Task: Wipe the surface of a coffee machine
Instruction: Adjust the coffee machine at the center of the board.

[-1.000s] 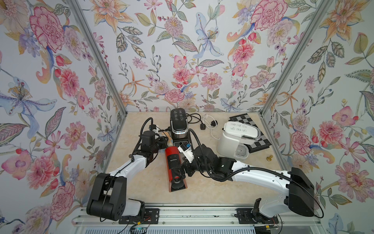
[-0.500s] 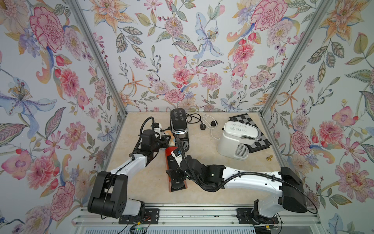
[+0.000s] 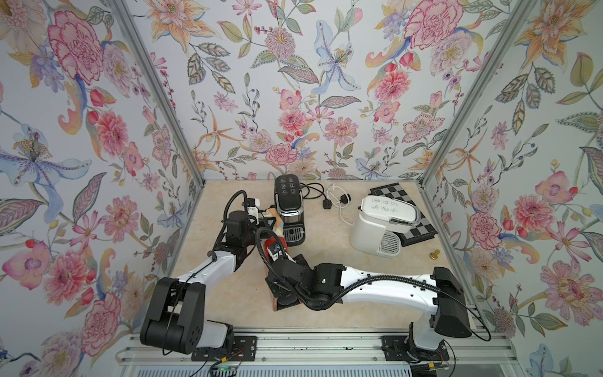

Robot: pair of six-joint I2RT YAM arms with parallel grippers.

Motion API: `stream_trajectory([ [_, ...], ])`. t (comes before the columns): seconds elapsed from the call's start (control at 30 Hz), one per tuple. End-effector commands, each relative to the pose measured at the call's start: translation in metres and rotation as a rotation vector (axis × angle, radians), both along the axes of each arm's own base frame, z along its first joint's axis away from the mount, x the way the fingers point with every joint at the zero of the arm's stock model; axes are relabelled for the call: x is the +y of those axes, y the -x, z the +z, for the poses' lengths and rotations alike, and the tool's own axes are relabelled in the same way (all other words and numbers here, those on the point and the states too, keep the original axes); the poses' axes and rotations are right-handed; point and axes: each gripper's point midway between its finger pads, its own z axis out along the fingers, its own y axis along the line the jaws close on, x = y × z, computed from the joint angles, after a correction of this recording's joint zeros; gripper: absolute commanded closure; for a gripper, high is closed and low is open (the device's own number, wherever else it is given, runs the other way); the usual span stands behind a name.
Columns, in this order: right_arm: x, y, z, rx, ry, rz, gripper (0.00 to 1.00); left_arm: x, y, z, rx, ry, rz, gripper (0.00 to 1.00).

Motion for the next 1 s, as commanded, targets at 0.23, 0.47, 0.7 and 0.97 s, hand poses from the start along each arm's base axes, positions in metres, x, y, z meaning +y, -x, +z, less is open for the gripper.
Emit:
stream_trajectory([
  [0.23, -0.076, 0.069, -0.115, 0.232, 0.557, 0.457, 0.26, -0.034, 0.051, -0.030, 0.093, 0.012, -0.146, 1.00],
  [0.47, -0.081, 0.035, -0.078, 0.122, 0.428, 0.403, 0.06, -0.031, 0.066, -0.033, 0.112, 0.012, -0.139, 1.00],
  [0.7, -0.081, 0.025, 0.002, -0.017, 0.013, 0.308, 0.00, -0.027, 0.067, -0.037, 0.133, -0.017, -0.125, 1.00],
  [0.97, -0.114, 0.049, -0.018, -0.027, -0.140, 0.323, 0.00, -0.024, 0.068, -0.036, 0.144, -0.033, -0.112, 1.00],
])
